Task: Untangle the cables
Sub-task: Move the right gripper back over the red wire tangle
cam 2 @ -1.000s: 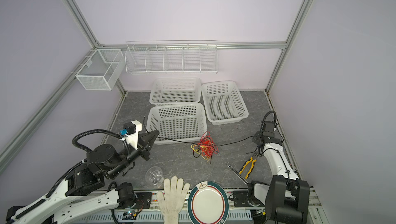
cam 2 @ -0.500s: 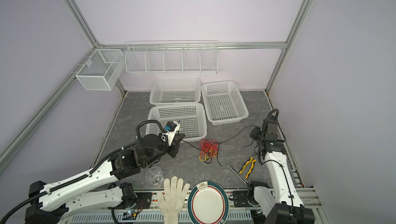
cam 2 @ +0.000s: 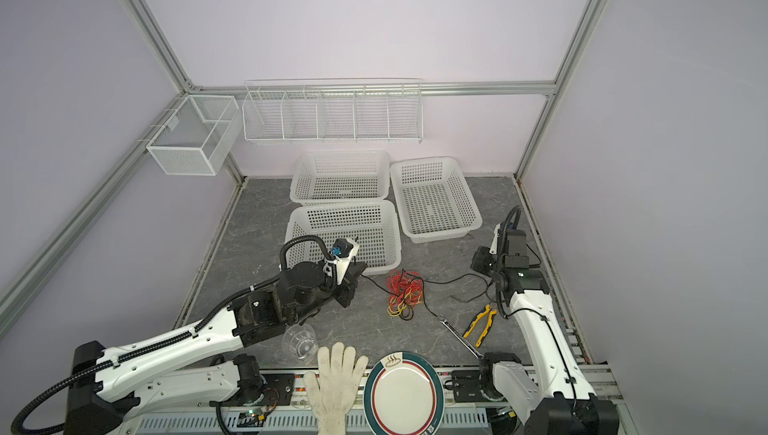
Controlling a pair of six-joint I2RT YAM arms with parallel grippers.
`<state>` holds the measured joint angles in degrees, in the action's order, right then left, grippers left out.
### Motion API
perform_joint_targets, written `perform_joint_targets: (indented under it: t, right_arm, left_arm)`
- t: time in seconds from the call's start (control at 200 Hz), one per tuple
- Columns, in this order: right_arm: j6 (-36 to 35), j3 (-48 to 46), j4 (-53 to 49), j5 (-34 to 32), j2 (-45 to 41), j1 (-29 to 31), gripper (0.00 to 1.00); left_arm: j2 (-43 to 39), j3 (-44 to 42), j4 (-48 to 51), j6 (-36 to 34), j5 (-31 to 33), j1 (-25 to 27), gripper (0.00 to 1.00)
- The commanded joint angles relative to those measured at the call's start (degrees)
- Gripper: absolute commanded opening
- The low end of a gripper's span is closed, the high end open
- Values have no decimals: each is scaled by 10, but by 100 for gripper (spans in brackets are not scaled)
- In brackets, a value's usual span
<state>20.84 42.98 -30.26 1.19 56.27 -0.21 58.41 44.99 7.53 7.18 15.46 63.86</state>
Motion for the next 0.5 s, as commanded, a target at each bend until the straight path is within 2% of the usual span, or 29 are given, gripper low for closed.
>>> perform_joint_targets:
  t: [0.0, 0.075, 0.23, 0.34, 0.495]
  right_arm:
    - [-14, 16, -36, 3, -9, 18, 34]
    - [-20, 21, -44, 36, -15, 39, 36]
    - [-16, 23, -45, 120, -12, 113, 47]
    - [-3, 20, -43, 125, -2, 202, 53]
    - [16, 14, -33, 104, 17, 300, 52]
  left_arm:
    - [2, -7, -25, 11, -4, -6, 0]
    - [7, -8, -30, 12, -7, -7, 0]
    - [23, -9, -43, 19, -11, -8, 0]
    - [36, -7, -50, 23, -12, -9, 0]
    - [43, -6, -54, 27, -8, -10, 0]
